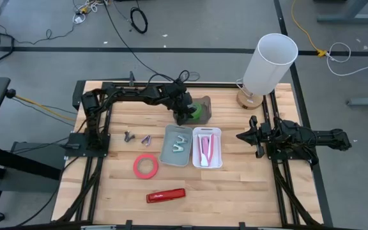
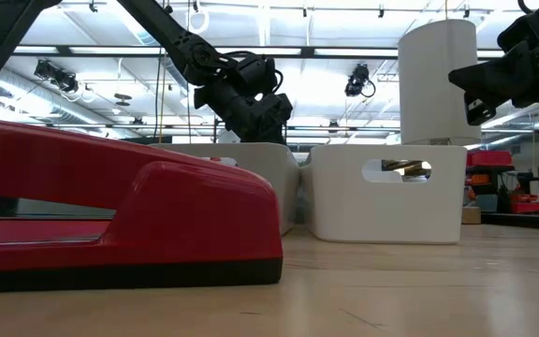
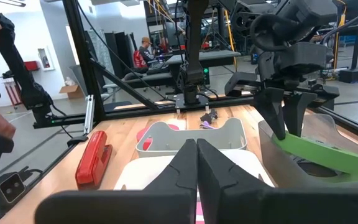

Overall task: Pick and place Stapler, Stapler remover, tape
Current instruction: Adjust the green tape inside the black bin

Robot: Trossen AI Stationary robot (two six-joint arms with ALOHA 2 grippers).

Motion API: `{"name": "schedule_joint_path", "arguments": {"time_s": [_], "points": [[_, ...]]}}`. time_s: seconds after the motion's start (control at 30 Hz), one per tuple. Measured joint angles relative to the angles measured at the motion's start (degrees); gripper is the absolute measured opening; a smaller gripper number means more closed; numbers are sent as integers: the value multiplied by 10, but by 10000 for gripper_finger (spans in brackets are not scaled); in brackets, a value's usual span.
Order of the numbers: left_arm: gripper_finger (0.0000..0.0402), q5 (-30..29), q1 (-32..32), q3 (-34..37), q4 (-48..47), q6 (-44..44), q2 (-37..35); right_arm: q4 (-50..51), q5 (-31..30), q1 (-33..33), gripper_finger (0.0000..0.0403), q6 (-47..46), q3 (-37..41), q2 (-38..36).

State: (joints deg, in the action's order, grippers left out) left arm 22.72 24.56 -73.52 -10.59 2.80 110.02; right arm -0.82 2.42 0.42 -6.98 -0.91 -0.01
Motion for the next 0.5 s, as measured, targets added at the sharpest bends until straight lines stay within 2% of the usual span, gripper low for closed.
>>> {"name": "schedule_joint_path", "arguments": {"time_s": [0.5], "points": [[97,-13,0,0,-1,30,-1,0,0,0,4,0,0,0]]}}
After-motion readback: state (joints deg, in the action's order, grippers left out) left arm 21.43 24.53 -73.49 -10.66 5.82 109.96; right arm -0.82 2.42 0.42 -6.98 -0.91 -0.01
